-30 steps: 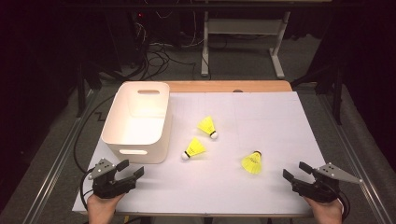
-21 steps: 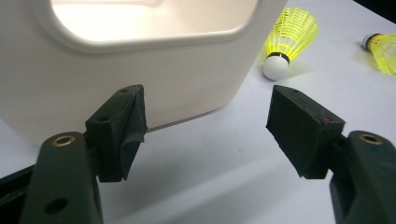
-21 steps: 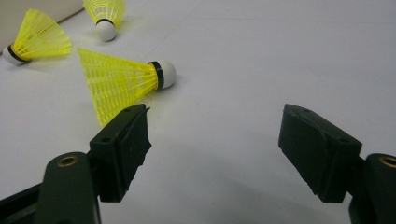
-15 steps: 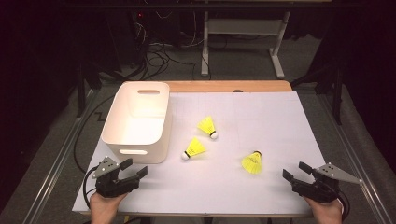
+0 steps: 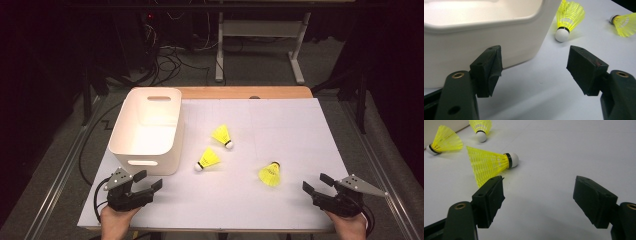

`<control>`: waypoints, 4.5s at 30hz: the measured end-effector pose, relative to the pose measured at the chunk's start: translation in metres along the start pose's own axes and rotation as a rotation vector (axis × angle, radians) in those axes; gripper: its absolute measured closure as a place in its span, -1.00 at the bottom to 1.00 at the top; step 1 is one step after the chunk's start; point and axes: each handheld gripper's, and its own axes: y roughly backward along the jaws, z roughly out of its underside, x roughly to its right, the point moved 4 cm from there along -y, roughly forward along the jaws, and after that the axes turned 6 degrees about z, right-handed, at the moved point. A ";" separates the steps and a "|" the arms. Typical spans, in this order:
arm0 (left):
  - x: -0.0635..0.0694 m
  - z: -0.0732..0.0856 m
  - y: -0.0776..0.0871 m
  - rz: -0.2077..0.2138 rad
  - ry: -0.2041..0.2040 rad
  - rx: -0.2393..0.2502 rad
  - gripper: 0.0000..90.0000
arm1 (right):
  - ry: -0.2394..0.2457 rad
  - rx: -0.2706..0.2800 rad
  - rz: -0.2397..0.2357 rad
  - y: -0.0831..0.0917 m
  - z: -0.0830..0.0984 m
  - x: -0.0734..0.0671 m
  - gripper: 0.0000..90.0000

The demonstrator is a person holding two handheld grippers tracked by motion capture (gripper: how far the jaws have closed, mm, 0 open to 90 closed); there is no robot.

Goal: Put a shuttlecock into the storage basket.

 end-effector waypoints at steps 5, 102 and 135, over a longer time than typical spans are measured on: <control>0.004 -0.002 -0.004 0.010 -0.011 -0.005 -0.35 | 0.000 0.001 -0.001 0.000 0.000 0.000 -0.44; 0.053 -0.024 -0.066 0.101 -0.095 -0.071 -0.34 | 0.006 -0.003 -0.010 -0.001 0.000 -0.002 -0.44; 0.066 -0.045 -0.100 0.096 -0.053 -0.123 -0.26 | 0.006 -0.001 -0.016 -0.001 0.000 -0.002 -0.44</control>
